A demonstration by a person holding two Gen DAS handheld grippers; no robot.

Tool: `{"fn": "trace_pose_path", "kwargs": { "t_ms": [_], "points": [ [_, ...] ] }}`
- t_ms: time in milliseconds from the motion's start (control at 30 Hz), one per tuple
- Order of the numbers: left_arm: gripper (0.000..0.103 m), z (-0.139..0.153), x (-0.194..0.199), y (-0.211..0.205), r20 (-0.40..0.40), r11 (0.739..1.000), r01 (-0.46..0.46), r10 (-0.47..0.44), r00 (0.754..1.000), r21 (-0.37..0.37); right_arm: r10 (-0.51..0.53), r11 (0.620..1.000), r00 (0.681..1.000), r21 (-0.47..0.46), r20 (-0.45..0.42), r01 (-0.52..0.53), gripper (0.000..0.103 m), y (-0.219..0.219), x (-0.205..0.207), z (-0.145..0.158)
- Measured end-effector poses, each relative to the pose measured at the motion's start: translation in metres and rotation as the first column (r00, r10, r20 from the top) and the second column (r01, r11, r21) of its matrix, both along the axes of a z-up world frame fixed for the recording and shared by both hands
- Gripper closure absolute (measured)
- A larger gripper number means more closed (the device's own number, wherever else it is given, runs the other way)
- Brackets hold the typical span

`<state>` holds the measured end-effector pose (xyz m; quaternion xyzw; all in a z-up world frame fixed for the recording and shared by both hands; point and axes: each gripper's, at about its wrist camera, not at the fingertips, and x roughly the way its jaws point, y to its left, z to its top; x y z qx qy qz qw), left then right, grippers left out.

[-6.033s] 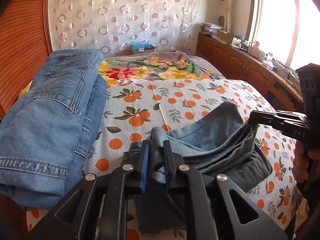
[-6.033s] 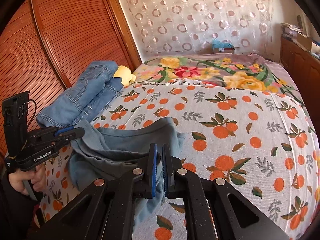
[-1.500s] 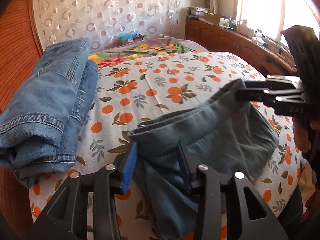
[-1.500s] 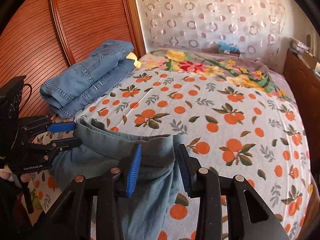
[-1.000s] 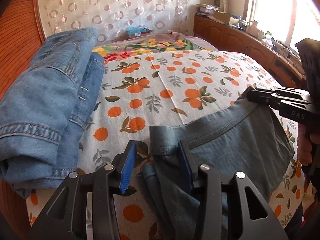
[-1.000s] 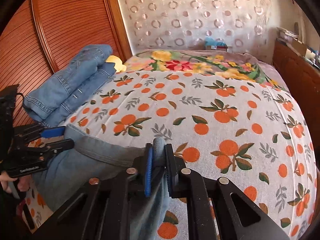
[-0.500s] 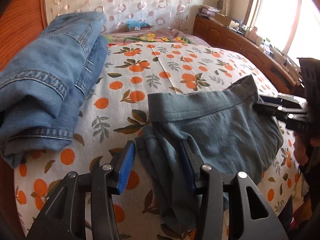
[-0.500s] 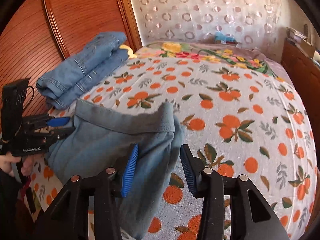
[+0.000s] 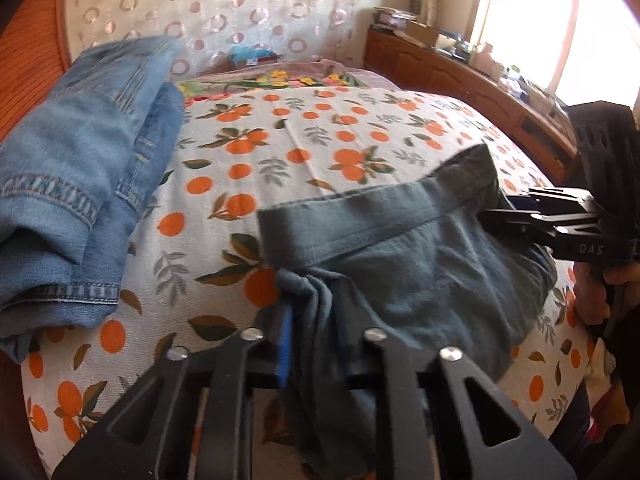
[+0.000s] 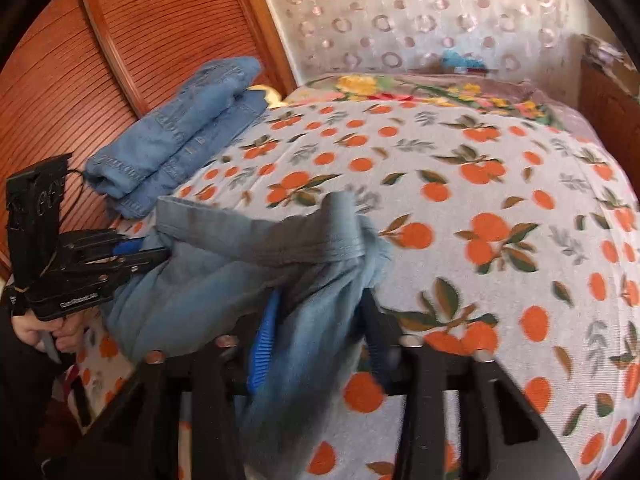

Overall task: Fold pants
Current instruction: 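Carry the pants bundle with both grippers onto the stack of jeans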

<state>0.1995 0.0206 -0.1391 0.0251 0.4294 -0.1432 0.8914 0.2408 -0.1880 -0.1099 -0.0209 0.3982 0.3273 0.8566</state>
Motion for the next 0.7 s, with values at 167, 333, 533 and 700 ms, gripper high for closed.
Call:
{"fn": "trace_pose_path", "kwargs": {
  "t_ms": [167,333,533,700],
  "points": [
    [0.091,0.013,-0.017,-0.009,0.053,0.999,0.040,-0.040,0.998,-0.002,0.006,1.000,1.000,0.023,0.013,-0.007,0.087,-0.003,-0.007,0.003],
    [0.092,0.047,-0.039,-0.007,0.146,0.998,0.040,-0.033,0.989,-0.047,0.013,0.998,0.998,0.057,0.066,-0.016,0.089,-0.010,-0.014,0.022],
    [0.092,0.091,-0.054,0.002,0.246,0.996,0.028,-0.005,0.969,-0.089,0.035,0.998,0.985,0.055,0.167,-0.044,0.089,0.000,-0.016,0.069],
    [0.092,0.111,-0.056,0.019,0.291,0.992,-0.012,0.047,0.956,-0.122,0.068,0.997,0.968,0.023,0.243,-0.076,0.089,0.018,-0.019,0.109]
  ]
}}
